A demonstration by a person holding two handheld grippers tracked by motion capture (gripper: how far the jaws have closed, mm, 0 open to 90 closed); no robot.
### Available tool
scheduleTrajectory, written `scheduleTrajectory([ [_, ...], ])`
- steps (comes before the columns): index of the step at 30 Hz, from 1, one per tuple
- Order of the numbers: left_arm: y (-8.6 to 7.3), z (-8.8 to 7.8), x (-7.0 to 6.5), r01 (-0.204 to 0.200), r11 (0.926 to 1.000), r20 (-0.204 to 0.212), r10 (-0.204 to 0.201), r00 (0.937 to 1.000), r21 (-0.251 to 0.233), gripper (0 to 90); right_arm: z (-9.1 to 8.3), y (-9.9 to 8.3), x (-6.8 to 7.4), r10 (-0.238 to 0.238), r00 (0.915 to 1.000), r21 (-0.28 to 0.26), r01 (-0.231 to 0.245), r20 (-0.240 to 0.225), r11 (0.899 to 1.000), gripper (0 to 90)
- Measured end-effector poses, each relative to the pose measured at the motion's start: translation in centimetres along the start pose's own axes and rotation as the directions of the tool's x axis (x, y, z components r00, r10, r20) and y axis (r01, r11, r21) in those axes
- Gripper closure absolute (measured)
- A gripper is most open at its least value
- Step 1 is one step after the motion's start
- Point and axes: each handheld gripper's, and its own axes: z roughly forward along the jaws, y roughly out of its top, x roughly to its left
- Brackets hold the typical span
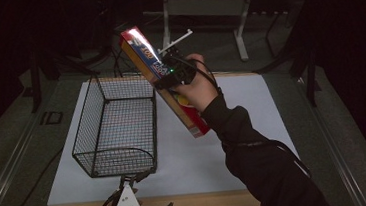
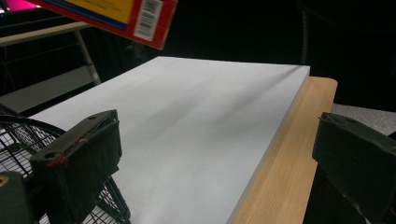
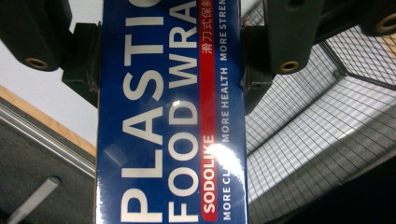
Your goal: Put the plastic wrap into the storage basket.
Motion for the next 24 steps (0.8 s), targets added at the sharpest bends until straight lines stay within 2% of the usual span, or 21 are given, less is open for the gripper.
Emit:
scheduleTrajectory([
  [3, 0.0, 0.0, 0.0, 0.000, 1.0000, 0.003, 0.000, 1.0000, -0.001, 1.8, 0.2, 0.3, 0.6, 0.000, 0.9999, -0.014, 0.000, -0.010, 1.000, 39.6],
  [6, 0.0, 0.0, 0.0, -0.001, 1.0000, 0.006, 0.001, 1.0000, -0.001, 1.8, 0.6, 0.9, 1.8, -0.006, 1.0000, -0.046, 0.006, -0.005, 0.999, 39.6],
  [16, -0.1, 0.0, 0.1, 0.001, 1.0000, 0.007, -0.001, 1.0000, 0.000, 1.8, 1.9, 2.1, 4.3, 0.011, 0.9988, -0.087, -0.015, -0.047, 0.996, 39.6],
  [24, 0.0, -0.2, 0.1, -0.003, 1.0000, 0.009, 0.003, 1.0000, -0.005, 1.8, 3.5, 3.3, 6.3, 0.031, 0.9977, -0.133, -0.039, -0.061, 0.990, 39.6],
])
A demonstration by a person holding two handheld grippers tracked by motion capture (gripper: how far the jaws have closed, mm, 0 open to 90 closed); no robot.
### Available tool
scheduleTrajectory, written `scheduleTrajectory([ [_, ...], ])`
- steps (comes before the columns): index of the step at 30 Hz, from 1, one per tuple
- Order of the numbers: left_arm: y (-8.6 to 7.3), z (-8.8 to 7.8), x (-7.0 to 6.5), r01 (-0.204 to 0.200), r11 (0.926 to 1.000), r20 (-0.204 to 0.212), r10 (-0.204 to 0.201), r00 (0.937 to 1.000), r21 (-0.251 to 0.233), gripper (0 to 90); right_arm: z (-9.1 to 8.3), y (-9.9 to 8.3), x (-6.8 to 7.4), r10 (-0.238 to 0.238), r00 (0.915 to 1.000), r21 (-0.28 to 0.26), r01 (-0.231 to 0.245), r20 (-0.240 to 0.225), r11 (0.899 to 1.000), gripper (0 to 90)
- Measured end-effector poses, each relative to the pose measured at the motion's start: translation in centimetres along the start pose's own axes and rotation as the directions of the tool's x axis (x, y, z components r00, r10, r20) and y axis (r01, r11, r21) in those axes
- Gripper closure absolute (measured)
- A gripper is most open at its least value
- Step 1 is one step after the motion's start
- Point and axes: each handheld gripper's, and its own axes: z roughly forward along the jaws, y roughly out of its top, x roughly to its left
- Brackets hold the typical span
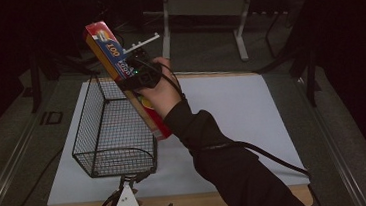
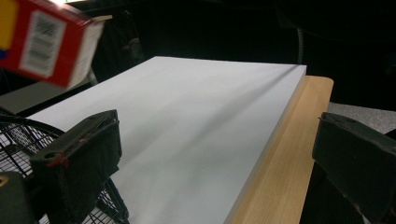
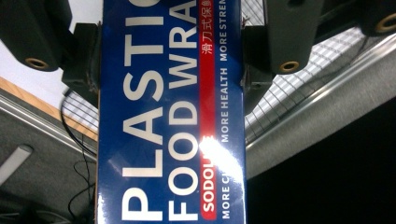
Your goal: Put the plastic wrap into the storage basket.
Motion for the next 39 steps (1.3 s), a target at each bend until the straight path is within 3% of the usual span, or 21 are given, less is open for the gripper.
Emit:
scheduleTrajectory([
  [9, 0.0, -0.2, 0.0, 0.002, 1.0000, 0.006, -0.001, 1.0000, -0.006, 1.8, 2.0, 0.9, 1.8, 0.009, 1.0000, -0.029, -0.009, 0.000, 1.000, 39.6],
  [17, 0.1, -0.3, -0.1, 0.002, 0.9999, 0.008, -0.002, 1.0000, -0.010, 1.8, 4.0, 0.7, 3.1, 0.022, 0.9998, -0.060, -0.022, -0.002, 0.998, 39.6],
  [23, 0.1, -0.3, 0.0, 0.002, 0.9999, 0.007, -0.002, 1.0000, -0.011, 1.8, 6.0, -0.4, 3.1, 0.047, 0.9989, -0.060, -0.047, -0.007, 0.997, 39.6],
  [27, 0.2, -0.5, 0.0, -0.001, 0.9996, -0.020, 0.001, 0.9998, -0.027, 1.8, 6.6, -0.9, 3.1, 0.061, 0.9981, -0.061, -0.061, -0.012, 0.996, 39.6],
  [32, 0.2, -0.6, 0.0, -0.003, 0.9997, -0.020, 0.003, 0.9998, -0.024, 1.9, 8.6, -2.6, 3.5, 0.081, 0.9967, -0.041, -0.081, 0.000, 0.996, 39.5],
  [36, 0.3, -0.7, -0.1, -0.007, 0.9994, -0.021, 0.007, 0.9998, -0.033, 1.8, 9.4, -3.6, 3.7, 0.055, 0.9975, -0.023, -0.054, 0.044, 0.998, 39.5],
  [39, 0.3, -0.7, -0.1, -0.006, 0.9995, -0.018, 0.005, 0.9998, -0.031, 1.8, 10.1, -4.3, 3.3, 0.071, 0.9961, -0.003, -0.071, 0.052, 0.997, 39.5],
])
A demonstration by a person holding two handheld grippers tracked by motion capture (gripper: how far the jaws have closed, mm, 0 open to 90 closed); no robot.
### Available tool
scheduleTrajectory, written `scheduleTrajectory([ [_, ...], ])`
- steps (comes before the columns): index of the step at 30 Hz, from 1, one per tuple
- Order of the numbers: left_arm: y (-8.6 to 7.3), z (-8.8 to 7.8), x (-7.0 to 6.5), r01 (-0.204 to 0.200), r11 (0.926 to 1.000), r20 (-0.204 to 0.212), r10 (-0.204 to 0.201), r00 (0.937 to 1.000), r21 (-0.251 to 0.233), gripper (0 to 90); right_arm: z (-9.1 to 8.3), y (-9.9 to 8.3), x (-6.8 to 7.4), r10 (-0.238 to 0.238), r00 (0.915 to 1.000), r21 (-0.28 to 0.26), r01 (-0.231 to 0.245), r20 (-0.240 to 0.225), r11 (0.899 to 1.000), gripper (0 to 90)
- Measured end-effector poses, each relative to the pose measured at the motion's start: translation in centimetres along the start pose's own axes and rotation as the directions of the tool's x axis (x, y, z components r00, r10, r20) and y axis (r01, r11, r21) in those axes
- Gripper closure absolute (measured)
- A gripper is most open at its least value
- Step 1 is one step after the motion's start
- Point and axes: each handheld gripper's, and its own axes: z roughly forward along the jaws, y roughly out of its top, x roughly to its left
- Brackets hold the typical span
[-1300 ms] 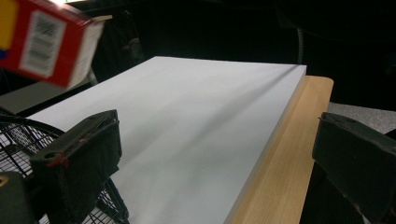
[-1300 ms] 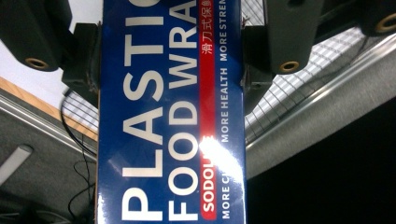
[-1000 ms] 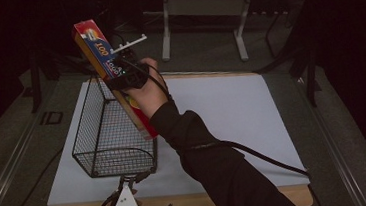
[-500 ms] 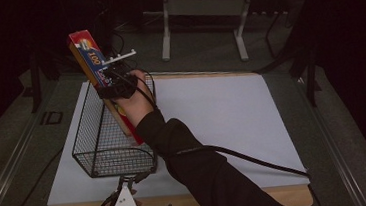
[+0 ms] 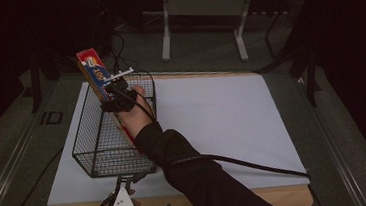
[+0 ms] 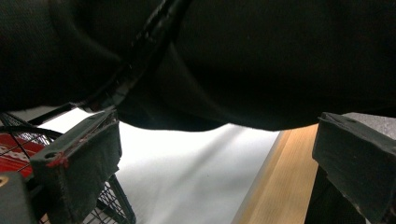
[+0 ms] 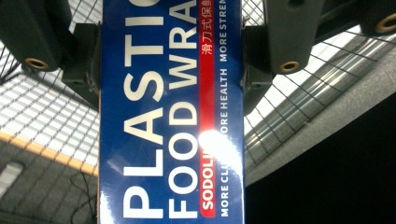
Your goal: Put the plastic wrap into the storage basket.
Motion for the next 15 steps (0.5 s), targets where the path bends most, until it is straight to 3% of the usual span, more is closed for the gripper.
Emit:
scheduleTrajectory([
  [10, 0.0, 0.1, 0.0, 0.001, 1.0000, 0.013, -0.001, 0.9999, 0.005, 1.8, 1.6, -1.3, -1.0, 0.054, 0.9985, 0.054, -0.053, -0.010, 0.997, 39.5],
  [13, -0.1, 0.2, -0.1, -0.004, 0.9999, 0.019, 0.003, 0.9998, 0.012, 1.9, 2.1, -1.8, -1.1, 0.049, 0.9988, 0.080, -0.049, 0.007, 0.996, 39.4],
  [15, -0.1, 0.2, -0.1, -0.007, 0.9999, 0.016, 0.006, 0.9999, 0.011, 1.8, 2.5, -2.1, -1.4, 0.073, 0.9973, 0.095, -0.072, -0.001, 0.993, 39.4],
])
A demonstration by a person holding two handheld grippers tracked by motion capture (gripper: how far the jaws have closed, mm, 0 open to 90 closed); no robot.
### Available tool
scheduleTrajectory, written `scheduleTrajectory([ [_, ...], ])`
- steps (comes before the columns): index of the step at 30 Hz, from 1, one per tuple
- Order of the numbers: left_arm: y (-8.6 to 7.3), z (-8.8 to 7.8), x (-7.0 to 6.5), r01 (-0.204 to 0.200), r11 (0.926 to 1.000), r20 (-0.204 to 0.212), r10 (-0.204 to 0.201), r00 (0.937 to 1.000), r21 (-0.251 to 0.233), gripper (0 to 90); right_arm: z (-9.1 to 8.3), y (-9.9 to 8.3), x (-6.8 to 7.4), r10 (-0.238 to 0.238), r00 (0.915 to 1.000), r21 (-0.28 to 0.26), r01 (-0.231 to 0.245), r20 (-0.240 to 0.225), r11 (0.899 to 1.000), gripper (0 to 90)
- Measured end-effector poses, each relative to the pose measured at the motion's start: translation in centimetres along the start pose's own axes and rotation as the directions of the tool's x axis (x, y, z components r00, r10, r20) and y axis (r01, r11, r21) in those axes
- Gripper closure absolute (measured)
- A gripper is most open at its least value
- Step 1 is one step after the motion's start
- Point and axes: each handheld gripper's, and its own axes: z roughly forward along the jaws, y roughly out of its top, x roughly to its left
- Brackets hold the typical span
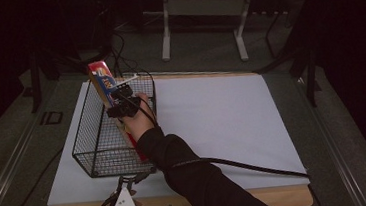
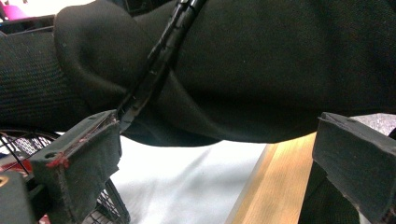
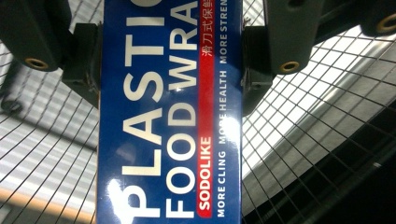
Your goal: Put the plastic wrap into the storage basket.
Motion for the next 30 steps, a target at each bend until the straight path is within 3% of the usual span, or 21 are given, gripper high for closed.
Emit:
scheduleTrajectory([
  [5, 0.0, -0.1, 0.1, 0.006, 1.0000, -0.001, -0.006, 1.0000, -0.001, 1.8, 0.7, -0.2, -0.4, 0.031, 0.9995, 0.044, -0.030, -0.012, 0.999, 39.3],
  [14, -0.1, 0.1, 0.1, 0.007, 1.0000, 0.001, -0.007, 1.0000, 0.005, 1.8, 0.9, -0.5, -0.4, 0.003, 1.0000, 0.046, -0.004, 0.009, 0.999, 39.3],
  [22, 0.0, 0.1, 0.1, 0.005, 1.0000, 0.000, -0.005, 1.0000, 0.005, 1.8, 1.5, -0.2, -1.0, 0.023, 0.9996, 0.088, -0.022, -0.014, 0.996, 38.8],
  [30, -0.1, 0.1, 0.1, 0.006, 1.0000, 0.001, -0.006, 1.0000, 0.007, 1.8, 2.1, -0.2, -0.9, 0.000, 1.0000, 0.103, 0.001, -0.008, 0.995, 38.2],
])
